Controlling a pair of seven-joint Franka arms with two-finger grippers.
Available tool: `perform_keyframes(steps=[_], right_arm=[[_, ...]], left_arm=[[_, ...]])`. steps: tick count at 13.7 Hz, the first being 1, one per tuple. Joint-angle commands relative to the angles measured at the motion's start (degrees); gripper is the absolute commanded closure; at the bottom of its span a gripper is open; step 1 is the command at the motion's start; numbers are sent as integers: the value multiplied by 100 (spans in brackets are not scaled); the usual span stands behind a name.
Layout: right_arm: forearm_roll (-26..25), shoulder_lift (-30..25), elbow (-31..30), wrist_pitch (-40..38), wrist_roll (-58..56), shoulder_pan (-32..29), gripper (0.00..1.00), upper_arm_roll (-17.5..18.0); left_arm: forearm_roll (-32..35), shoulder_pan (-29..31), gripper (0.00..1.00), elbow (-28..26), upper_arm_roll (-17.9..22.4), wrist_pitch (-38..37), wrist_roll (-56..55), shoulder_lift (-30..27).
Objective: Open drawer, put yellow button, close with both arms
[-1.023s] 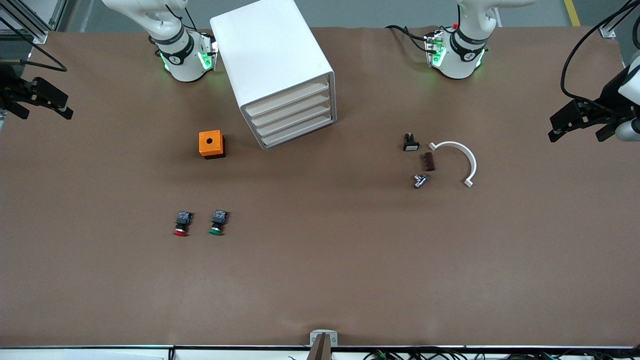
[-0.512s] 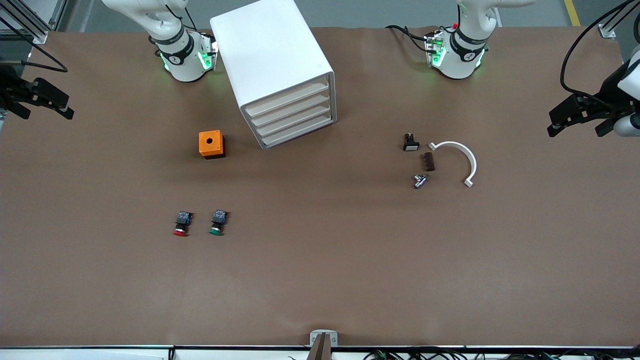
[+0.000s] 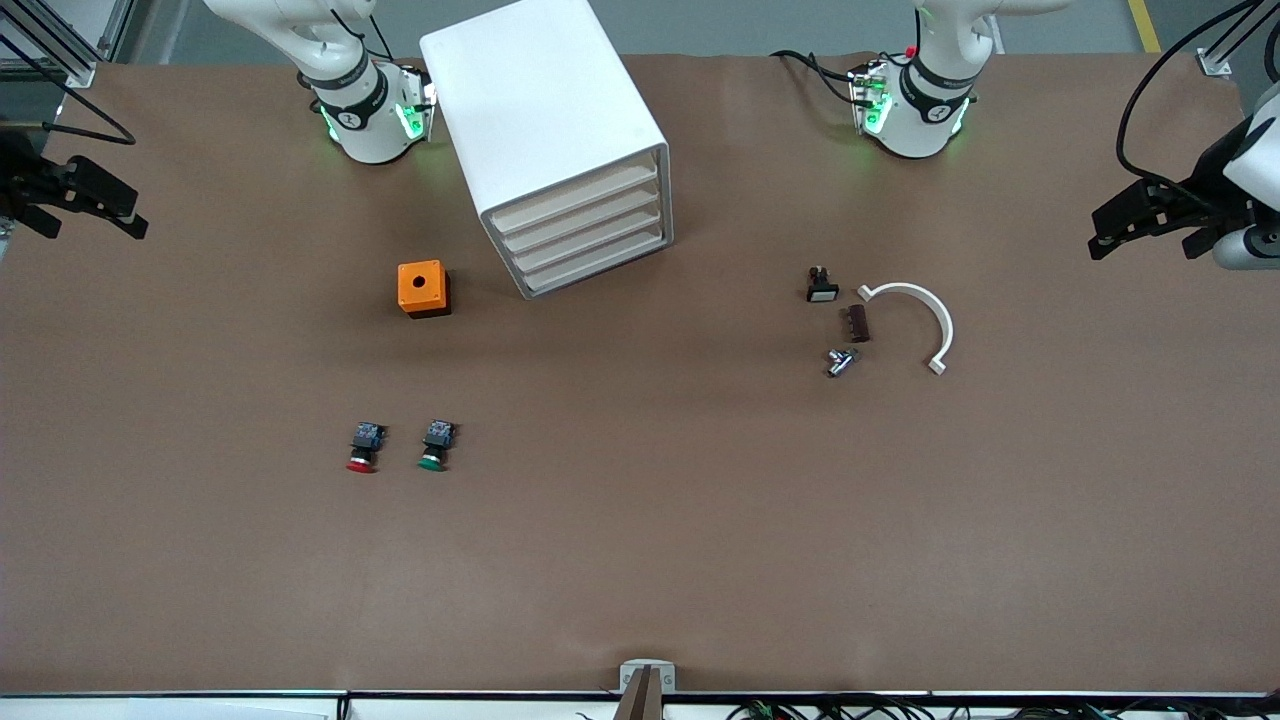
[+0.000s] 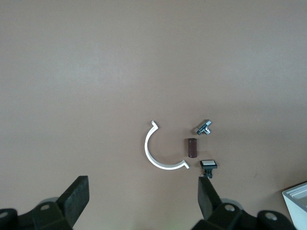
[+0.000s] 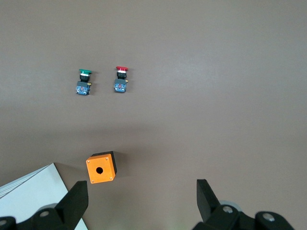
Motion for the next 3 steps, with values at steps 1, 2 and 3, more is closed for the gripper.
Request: perform_keyframes(steps=[1,2,3], right_arm=[[77,-166,-131,-61,-80,-1,0,40],[77,-174,-131,-78,-72,8,0,57],[77,-183,-122,-105,-37,8,0,66]], left_arm=[[3,25,0,137,-39,-131,-23,32],[3,25,0,137,-39,-139,-23,32],[-5,25,0,137,-39,-139,-23,32]])
